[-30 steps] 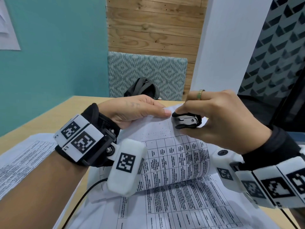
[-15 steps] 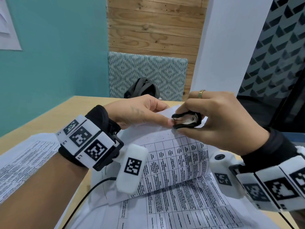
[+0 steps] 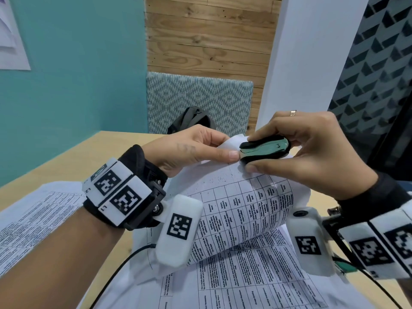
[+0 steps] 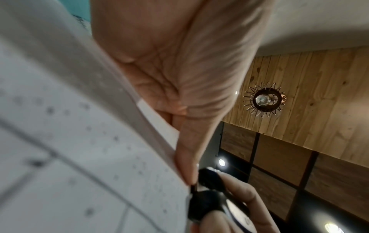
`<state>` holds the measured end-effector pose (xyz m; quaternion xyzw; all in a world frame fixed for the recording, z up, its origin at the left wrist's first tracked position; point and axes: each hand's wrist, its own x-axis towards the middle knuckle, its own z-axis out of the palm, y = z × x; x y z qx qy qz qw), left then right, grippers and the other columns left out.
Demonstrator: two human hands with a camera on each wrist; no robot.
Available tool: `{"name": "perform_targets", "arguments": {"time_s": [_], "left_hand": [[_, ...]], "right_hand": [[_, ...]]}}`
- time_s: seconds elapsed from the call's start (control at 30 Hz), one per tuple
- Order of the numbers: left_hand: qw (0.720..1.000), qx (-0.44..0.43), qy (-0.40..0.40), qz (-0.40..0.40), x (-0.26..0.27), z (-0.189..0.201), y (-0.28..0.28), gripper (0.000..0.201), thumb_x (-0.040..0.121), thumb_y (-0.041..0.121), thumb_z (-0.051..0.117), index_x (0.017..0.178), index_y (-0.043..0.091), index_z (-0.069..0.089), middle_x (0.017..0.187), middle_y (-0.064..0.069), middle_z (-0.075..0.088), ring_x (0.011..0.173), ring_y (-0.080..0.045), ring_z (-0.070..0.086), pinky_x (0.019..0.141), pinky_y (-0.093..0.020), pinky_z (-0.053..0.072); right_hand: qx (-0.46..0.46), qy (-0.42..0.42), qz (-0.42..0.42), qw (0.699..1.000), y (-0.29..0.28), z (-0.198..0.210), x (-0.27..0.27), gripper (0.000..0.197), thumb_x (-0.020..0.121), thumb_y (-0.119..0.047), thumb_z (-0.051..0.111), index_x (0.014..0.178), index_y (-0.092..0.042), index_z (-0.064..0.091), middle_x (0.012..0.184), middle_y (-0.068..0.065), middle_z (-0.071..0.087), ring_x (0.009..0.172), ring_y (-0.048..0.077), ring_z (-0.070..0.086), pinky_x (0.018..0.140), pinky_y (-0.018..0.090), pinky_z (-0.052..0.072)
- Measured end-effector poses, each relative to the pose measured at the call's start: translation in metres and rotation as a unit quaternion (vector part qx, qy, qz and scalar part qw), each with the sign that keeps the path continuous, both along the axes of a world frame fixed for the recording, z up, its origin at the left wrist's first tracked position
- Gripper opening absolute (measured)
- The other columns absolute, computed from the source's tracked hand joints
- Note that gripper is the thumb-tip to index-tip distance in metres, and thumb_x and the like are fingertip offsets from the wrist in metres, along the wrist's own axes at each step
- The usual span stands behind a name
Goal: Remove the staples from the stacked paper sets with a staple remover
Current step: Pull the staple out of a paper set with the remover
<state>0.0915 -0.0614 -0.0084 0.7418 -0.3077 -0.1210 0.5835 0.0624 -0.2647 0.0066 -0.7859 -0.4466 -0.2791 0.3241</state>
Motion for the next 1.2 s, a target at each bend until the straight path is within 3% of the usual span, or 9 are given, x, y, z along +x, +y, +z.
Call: {"name": "perform_targets", "arguments": {"time_s": [0.2, 0.4, 0.57, 0.73, 0.8, 0.87, 1.03, 1.1, 1.2], "left_hand": [[0.999, -0.014, -0.038, 0.035, -0.01, 0.003, -0.008, 0.014, 0.076, 0.018, 0.063, 0.084, 0.007, 0.068, 0.076, -0.003, 0.064, 0.068, -0.01, 0.058, 0.066, -0.018, 0.046], [0.995, -0.015, -0.08, 0.064, -0.014, 0.003, -0.015, 0.028, 0.076, 0.016, 0.059, 0.089, -0.008, 0.062, 0.081, -0.013, 0.055, 0.075, -0.018, 0.047, 0.074, -0.031, 0.036], [0.994, 0.04, -0.071, 0.079, -0.017, 0.004, -0.014, 0.016, 0.074, 0.022, 0.061, 0.071, 0.007, 0.063, 0.075, -0.009, 0.056, 0.071, -0.017, 0.049, 0.069, -0.027, 0.039], [0.982, 0.108, -0.07, 0.136, -0.01, 0.009, 0.008, 0.053, 0.065, 0.039, 0.068, 0.089, -0.007, 0.061, 0.085, -0.023, 0.067, 0.072, -0.028, 0.058, 0.072, -0.051, 0.048], [0.982, 0.125, -0.051, 0.13, -0.01, 0.012, 0.015, 0.059, 0.063, 0.044, 0.068, 0.095, -0.006, 0.062, 0.098, -0.028, 0.066, 0.08, -0.035, 0.061, 0.084, -0.062, 0.045], [0.982, 0.132, -0.041, 0.131, -0.011, 0.015, 0.017, 0.051, 0.067, 0.041, 0.072, 0.096, 0.0, 0.066, 0.099, -0.024, 0.068, 0.088, -0.04, 0.065, 0.088, -0.06, 0.045], [0.975, 0.137, -0.057, 0.163, -0.01, 0.016, 0.015, 0.041, 0.061, 0.04, 0.073, 0.086, 0.008, 0.072, 0.083, -0.011, 0.073, 0.07, -0.025, 0.067, 0.071, -0.036, 0.053], [0.973, 0.136, -0.063, 0.173, -0.01, 0.016, 0.015, 0.039, 0.058, 0.04, 0.073, 0.083, 0.01, 0.073, 0.08, -0.009, 0.074, 0.068, -0.021, 0.067, 0.071, -0.035, 0.054], [0.973, 0.138, -0.064, 0.174, -0.01, 0.016, 0.016, 0.028, 0.064, 0.033, 0.075, 0.082, 0.012, 0.073, 0.081, -0.009, 0.074, 0.069, -0.02, 0.068, 0.072, -0.035, 0.054]], "right_hand": [[0.013, 0.0, -0.003, 1.0, -0.003, 0.003, -0.001, 0.035, 0.061, -0.036, 0.076, 0.084, -0.01, 0.072, 0.077, -0.002, 0.067, 0.067, 0.012, 0.064, 0.057, 0.031, 0.052], [0.053, 0.04, 0.013, 0.998, -0.003, 0.004, -0.002, 0.034, 0.058, -0.033, 0.079, 0.084, -0.014, 0.07, 0.08, -0.002, 0.069, 0.067, 0.005, 0.064, 0.06, 0.016, 0.05], [-0.04, -0.033, -0.068, 0.996, 0.0, 0.004, -0.006, 0.028, 0.06, -0.026, 0.079, 0.081, -0.009, 0.073, 0.073, -0.003, 0.067, 0.066, 0.013, 0.063, 0.058, 0.037, 0.051], [-0.091, -0.111, -0.127, 0.981, -0.014, 0.018, -0.013, 0.025, 0.064, -0.026, 0.077, 0.079, -0.007, 0.072, 0.071, -0.004, 0.065, 0.063, 0.011, 0.059, 0.059, 0.035, 0.048], [-0.094, -0.073, -0.123, 0.985, -0.019, 0.024, -0.018, 0.026, 0.062, -0.028, 0.081, 0.077, -0.009, 0.073, 0.071, -0.009, 0.065, 0.065, 0.012, 0.059, 0.059, 0.027, 0.047], [-0.121, -0.005, -0.11, 0.987, -0.016, 0.023, -0.019, 0.027, 0.059, -0.029, 0.087, 0.078, -0.014, 0.074, 0.069, -0.013, 0.066, 0.067, 0.01, 0.061, 0.059, 0.02, 0.046], [-0.204, 0.128, -0.118, 0.963, -0.019, 0.016, -0.011, 0.037, 0.057, -0.033, 0.083, 0.093, -0.029, 0.071, 0.083, -0.019, 0.064, 0.083, 0.002, 0.061, 0.074, 0.023, 0.047], [-0.197, 0.17, -0.103, 0.96, -0.024, 0.019, -0.01, 0.038, 0.058, -0.029, 0.084, 0.093, -0.03, 0.07, 0.088, -0.025, 0.065, 0.083, -0.001, 0.062, 0.076, 0.016, 0.048], [-0.128, 0.233, -0.08, 0.961, -0.035, 0.025, -0.007, 0.036, 0.054, -0.032, 0.085, 0.088, -0.029, 0.072, 0.091, -0.016, 0.07, 0.082, 0.003, 0.067, 0.076, 0.016, 0.051]]}}
